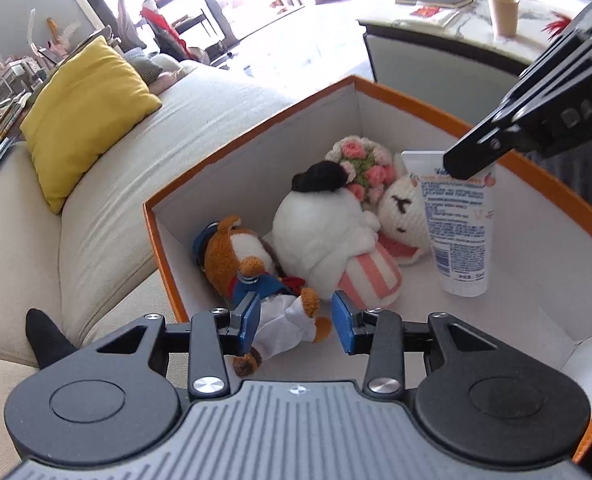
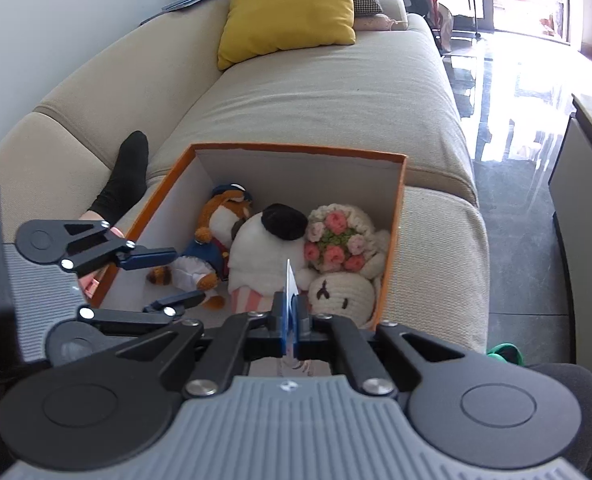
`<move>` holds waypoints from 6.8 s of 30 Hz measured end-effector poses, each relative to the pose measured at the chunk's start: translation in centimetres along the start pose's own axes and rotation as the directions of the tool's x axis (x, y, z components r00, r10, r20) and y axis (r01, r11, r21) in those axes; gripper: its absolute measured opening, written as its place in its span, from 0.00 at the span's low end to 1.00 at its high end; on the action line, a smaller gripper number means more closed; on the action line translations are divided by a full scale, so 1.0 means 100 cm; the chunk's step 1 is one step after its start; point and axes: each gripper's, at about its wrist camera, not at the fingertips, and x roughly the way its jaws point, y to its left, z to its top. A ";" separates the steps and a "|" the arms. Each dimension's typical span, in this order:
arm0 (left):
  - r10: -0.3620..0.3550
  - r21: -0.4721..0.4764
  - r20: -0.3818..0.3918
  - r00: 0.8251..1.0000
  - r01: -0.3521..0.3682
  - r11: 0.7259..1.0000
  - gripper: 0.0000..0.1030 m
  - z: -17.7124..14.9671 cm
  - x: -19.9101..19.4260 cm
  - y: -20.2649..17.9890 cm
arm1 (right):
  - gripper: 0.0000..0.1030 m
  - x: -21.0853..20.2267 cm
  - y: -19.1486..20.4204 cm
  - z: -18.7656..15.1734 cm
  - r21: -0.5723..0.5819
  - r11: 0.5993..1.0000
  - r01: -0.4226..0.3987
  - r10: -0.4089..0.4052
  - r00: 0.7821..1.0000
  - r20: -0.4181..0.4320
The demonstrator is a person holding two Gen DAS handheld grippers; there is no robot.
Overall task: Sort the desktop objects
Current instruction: 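Open the left tool to drop the dog plush while the right tool releases the tube in the box, then move both tools back toward the pink stick and white charger, then grasp the white charger with the left tool, then grasp the small red box with the right tool, then carry the charger with the left tool while the right tool carries the red box to the box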
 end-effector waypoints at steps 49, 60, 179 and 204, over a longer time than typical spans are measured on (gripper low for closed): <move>-0.084 -0.300 0.100 0.991 0.110 0.947 0.23 -0.018 -0.050 0.037 | 0.00 0.001 0.001 -0.013 0.008 0.985 0.173 -0.173 0.985 0.007; 0.060 -0.488 0.070 0.996 -0.019 0.873 0.23 -0.074 -0.088 0.080 | 0.12 -0.004 0.006 -0.017 -0.002 0.982 0.188 -0.187 0.982 0.035; 0.100 -0.928 0.002 0.995 -0.036 0.370 0.37 -0.246 -0.129 0.200 | 0.43 0.134 0.328 -0.025 -0.740 0.582 -0.337 0.119 0.935 -0.333; -0.012 -0.899 -0.003 1.000 0.002 0.438 0.37 -0.220 -0.100 0.178 | 0.23 0.093 0.253 0.000 -0.396 0.871 -0.291 0.232 0.954 -0.192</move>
